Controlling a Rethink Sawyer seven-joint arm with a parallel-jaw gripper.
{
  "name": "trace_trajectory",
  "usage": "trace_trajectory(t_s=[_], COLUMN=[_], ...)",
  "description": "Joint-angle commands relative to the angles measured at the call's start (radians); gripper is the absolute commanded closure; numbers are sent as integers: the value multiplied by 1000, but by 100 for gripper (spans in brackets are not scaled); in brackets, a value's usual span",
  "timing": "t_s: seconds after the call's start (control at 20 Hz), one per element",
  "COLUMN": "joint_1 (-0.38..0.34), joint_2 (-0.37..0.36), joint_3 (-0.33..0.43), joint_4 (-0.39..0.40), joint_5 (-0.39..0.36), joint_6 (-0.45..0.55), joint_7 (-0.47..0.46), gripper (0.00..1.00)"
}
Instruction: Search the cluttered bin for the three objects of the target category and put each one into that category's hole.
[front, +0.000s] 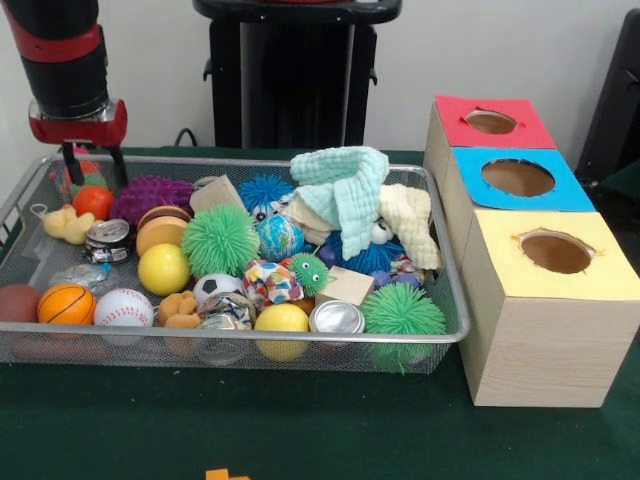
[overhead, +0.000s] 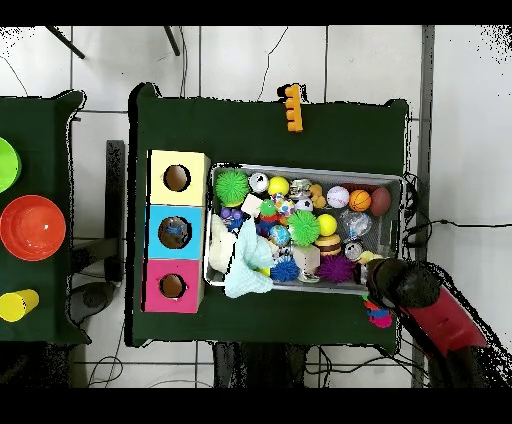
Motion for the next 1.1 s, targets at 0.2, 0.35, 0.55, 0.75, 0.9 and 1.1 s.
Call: trace_trajectory(t_s=[0.2, 0.35, 0.55, 0.75, 0.9, 1.1], joint_1=[-173, -196, -178, -212, -162, -77], joint_2=[-37, 37, 162, 168, 162, 134], joint_3=[286, 318, 265, 273, 221, 142], joint_4=[147, 27, -77, -7, -2, 27], joint_5=[-136, -207, -213, -288, -287, -303], joint_6=[-317, -285, -207, -342, -309, -317], joint_7=[124, 32, 39, 83, 106, 140], gripper=[0, 0, 0, 0, 0, 0])
